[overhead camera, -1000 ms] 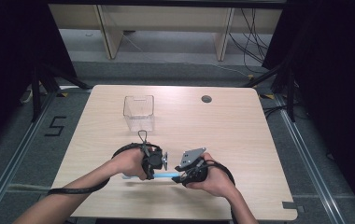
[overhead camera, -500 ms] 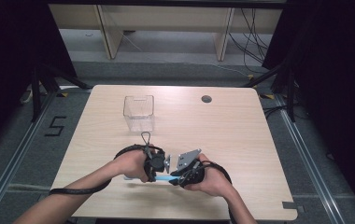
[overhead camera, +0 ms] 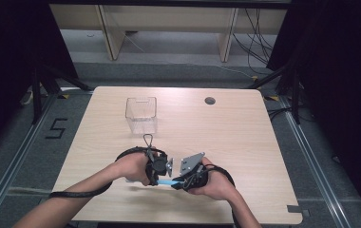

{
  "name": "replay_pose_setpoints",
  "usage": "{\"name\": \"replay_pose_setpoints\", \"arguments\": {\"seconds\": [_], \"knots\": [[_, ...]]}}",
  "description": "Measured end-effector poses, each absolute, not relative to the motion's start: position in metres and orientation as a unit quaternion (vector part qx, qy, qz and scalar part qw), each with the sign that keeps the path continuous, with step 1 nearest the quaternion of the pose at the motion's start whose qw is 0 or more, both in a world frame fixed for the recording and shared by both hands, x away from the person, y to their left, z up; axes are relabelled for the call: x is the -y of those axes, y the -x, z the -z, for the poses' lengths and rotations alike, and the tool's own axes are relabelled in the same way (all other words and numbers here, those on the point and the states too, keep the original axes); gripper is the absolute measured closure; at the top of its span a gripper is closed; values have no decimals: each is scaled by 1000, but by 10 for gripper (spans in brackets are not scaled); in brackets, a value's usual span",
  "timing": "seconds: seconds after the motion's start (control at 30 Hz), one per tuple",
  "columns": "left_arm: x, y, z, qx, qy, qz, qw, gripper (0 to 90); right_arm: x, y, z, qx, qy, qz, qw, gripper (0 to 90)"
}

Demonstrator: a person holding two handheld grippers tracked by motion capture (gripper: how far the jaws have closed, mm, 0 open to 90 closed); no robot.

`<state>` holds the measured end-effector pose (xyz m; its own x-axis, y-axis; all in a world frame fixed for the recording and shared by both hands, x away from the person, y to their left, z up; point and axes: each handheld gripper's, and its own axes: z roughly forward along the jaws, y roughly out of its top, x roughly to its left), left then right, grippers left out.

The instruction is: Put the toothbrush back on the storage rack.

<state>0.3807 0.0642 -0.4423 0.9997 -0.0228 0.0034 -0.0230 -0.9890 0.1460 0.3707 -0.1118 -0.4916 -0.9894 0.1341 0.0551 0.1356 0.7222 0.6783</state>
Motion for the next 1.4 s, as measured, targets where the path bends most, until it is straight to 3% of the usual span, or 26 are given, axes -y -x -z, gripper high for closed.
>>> {"name": "replay_pose_setpoints", "arguments": {"seconds": [0.1,0.13,0.33,0.67,0.93,1.17,1.4], "knots": [[-68,-382,438,-8,-995,-14,102,749,112,-370,490,927,73,369,-13,789],[-70,-383,436,-8,-994,-19,108,734,114,-366,489,928,101,358,5,789],[-93,-379,420,-48,-981,-41,184,605,128,-372,489,920,117,373,-41,790],[-146,-374,421,-197,-901,-73,379,353,154,-369,476,853,207,447,-169,789],[-160,-379,448,-320,-792,-44,518,318,150,-364,469,788,252,517,-221,789],[-154,-395,447,-358,-730,-26,582,320,141,-361,467,769,251,539,-232,789],[-142,-406,437,-364,-701,-12,614,355,136,-358,465,764,247,548,-236,789]]}}
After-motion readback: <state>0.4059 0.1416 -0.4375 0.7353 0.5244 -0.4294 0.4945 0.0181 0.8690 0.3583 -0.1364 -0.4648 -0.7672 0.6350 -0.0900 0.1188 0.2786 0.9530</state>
